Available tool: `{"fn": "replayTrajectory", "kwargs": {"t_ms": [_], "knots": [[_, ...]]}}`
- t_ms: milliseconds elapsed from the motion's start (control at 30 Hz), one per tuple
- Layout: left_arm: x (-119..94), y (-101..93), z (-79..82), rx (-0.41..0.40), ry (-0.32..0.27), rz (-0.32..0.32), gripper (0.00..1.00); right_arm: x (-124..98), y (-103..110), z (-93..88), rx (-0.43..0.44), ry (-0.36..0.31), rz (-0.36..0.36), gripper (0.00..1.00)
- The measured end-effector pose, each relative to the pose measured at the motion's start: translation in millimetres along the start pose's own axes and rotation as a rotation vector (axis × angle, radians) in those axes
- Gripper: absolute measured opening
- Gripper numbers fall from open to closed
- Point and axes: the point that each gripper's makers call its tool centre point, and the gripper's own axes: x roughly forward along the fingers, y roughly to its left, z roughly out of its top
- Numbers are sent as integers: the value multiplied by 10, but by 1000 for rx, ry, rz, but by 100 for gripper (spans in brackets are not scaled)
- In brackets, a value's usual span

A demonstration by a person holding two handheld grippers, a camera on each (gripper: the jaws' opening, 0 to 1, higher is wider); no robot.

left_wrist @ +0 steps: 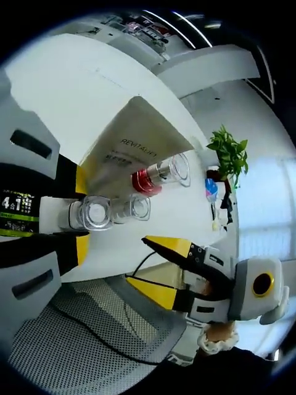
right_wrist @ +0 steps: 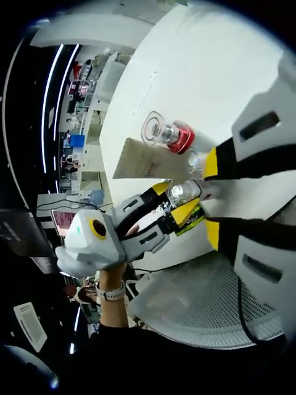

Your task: Arrange the skincare products in the storage area until every visible bottle or jar stands upright without overlapping.

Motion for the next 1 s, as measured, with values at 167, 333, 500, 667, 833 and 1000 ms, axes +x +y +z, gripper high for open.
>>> {"fn": "replayTrajectory", "kwargs": {"t_ms": [167,333,500,667,833,1000], "knots": [[-6,-18,-9,8,7,15,22,4,-4,-37,1,8,6,25],[-30,38,-68,-12,12,47,25,38,-9,-121,7,28,25,25],[-54,62,-147,-80,18,77,24,79,-34,-226,11,48,33,25],[6,38,-392,-113,97,101,21,120,-121,-374,32,73,32,25],[101,-24,-476,-229,121,93,11,177,-205,-484,39,97,27,26],[198,-22,-504,-288,132,121,6,253,-293,-524,41,105,17,25]]}}
